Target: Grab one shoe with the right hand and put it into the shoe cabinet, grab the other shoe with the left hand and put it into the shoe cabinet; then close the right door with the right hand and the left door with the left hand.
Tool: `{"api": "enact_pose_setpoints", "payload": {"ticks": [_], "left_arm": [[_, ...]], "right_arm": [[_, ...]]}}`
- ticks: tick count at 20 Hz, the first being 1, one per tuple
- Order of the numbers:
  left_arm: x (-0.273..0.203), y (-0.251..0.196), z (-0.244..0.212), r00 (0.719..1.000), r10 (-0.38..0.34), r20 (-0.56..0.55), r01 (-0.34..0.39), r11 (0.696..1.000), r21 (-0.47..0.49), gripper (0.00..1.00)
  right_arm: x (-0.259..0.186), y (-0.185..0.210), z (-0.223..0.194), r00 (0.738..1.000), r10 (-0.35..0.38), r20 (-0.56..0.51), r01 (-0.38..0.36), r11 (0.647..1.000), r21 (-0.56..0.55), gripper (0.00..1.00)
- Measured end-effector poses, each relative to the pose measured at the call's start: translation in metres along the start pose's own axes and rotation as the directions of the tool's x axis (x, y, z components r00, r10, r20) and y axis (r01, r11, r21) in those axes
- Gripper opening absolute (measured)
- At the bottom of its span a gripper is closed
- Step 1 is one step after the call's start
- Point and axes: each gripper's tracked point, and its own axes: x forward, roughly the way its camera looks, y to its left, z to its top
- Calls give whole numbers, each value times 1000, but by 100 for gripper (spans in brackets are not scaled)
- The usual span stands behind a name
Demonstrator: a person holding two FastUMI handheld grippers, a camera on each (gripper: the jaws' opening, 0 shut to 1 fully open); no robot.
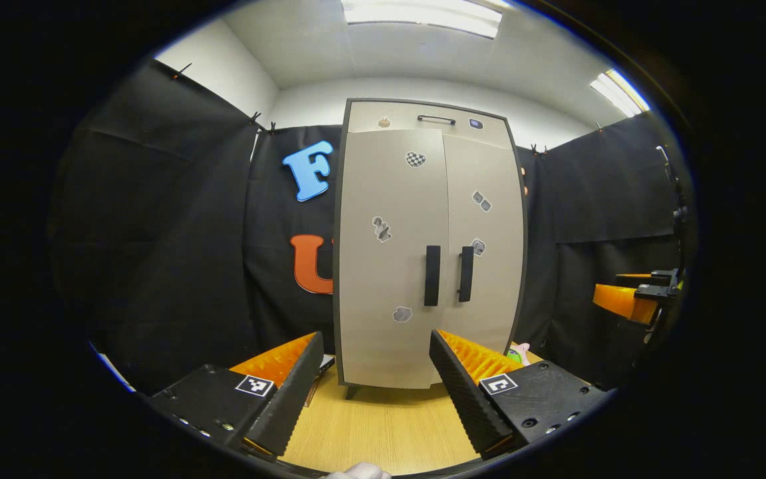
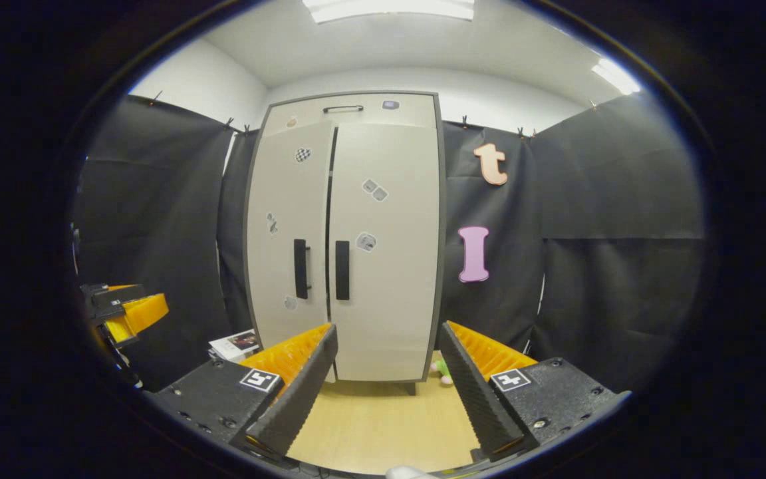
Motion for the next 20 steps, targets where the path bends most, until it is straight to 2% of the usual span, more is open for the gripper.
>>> {"api": "enact_pose_setpoints", "payload": {"ticks": [20], "left_arm": [[-2,-6,6,1000,-17,15,16,1000,4,96]], "right_arm": [[-13,-4,2,1000,-15,15,15,1000,8,99]]}}
